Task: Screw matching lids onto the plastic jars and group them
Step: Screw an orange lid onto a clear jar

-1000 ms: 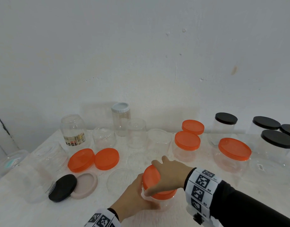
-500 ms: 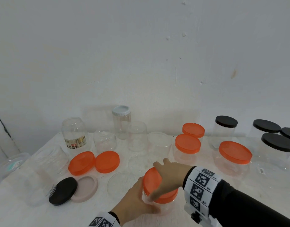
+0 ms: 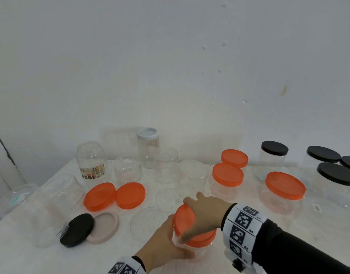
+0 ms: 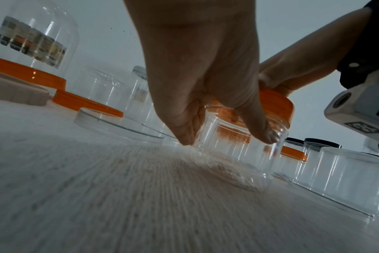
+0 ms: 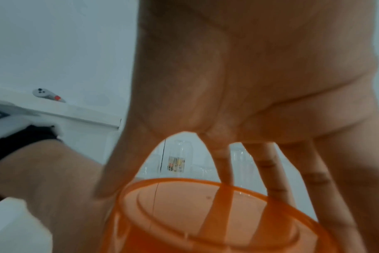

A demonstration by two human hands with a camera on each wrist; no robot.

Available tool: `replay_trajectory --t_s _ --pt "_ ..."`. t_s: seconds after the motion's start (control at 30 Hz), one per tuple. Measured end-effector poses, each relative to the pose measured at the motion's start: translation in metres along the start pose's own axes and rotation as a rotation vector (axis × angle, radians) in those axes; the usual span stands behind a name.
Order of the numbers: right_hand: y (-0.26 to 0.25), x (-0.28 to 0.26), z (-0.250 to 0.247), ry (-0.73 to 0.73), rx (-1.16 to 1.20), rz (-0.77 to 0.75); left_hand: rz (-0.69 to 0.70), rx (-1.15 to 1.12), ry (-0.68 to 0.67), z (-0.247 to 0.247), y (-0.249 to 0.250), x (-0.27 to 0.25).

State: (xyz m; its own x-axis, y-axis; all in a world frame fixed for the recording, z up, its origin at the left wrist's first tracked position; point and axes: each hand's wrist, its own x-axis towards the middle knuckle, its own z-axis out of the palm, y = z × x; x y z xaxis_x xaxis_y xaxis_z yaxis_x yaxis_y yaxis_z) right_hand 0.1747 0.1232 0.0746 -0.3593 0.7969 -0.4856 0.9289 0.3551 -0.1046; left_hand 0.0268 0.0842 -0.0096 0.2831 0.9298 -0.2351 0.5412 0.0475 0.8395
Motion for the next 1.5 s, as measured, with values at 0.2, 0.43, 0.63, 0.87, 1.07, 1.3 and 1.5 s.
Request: replay_trajectory --t_s 0.2,0.43,0.63,0.87,1.07,1.3,1.5 --pt "-0.001 -0.004 -0.008 -0.097 -0.073 -0.086 -0.034 0.071 -0.004 0.0 0.011 -0.001" --pt "0.005 0.001 0.001 0.009 -0.026 -0.06 -0.008 -0.002 0.018 0.002 0.002 0.0" --pt "0.003 0.001 0.007 0.0 0.011 -0.009 0.021 -0.034 0.013 0.003 -0.008 0.003" --pt "0.006 -0.001 -0.002 -0.05 0.016 -0.1 0.021 -0.018 0.02 0.003 -0.01 0.006" --pt "0.001 0.003 0.008 0.013 0.001 0.02 0.019 -0.053 0.013 0.003 -0.016 0.01" --pt "0.006 -0.004 -0.011 -0.098 -0.034 -0.142 0.049 -0.064 0.01 0.004 -0.02 0.011" --pt "0.004 0.001 -0.002 0.032 -0.035 -0.023 0.068 -0.112 0.019 0.004 -0.021 0.011"
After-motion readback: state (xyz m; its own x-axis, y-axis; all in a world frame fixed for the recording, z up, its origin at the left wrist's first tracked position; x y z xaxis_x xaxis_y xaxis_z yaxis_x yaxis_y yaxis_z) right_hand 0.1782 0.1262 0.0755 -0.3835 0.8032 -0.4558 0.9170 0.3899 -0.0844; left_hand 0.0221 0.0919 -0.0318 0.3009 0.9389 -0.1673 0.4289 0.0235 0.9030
